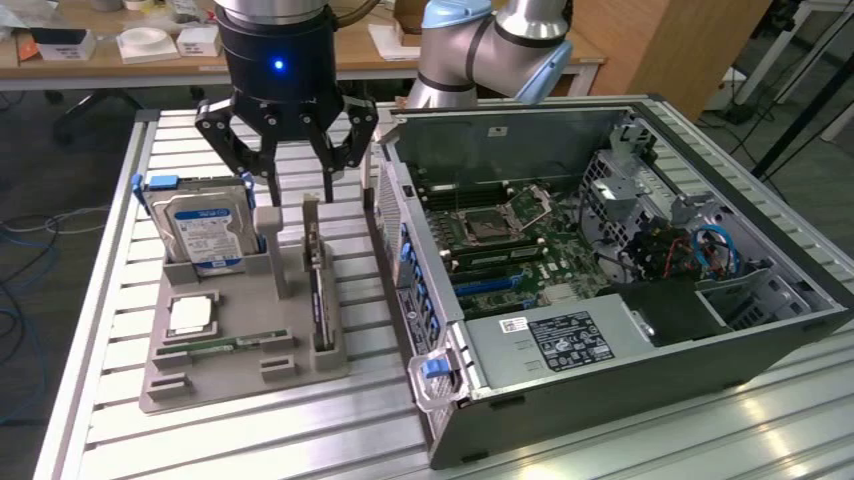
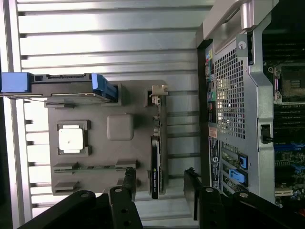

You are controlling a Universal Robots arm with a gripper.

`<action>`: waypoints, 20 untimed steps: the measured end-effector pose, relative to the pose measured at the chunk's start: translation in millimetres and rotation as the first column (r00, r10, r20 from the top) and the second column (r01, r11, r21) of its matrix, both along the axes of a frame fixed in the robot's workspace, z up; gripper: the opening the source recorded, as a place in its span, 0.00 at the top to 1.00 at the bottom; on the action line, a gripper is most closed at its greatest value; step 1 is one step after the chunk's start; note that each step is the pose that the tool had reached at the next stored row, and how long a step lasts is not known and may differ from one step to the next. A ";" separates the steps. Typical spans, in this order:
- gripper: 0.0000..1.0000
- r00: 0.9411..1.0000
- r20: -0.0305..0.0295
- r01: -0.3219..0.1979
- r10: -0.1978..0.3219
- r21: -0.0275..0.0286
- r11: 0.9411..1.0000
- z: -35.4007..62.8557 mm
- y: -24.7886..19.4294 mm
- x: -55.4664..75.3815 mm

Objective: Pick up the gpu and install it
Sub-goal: 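Pick up the gpu and move the gpu toward the slot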

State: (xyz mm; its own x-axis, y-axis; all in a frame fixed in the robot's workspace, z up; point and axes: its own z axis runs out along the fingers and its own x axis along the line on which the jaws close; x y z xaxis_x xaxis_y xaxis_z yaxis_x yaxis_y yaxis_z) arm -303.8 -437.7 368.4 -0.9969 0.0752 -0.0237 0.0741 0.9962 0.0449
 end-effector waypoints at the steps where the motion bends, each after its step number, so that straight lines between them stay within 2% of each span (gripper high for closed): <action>1: 0.47 1.000 0.000 0.000 0.000 0.000 1.000 -0.5 0.0 0.0; 20: 0.47 1.000 0.000 0.000 0.000 0.000 1.000 -7.9 0.0 0.0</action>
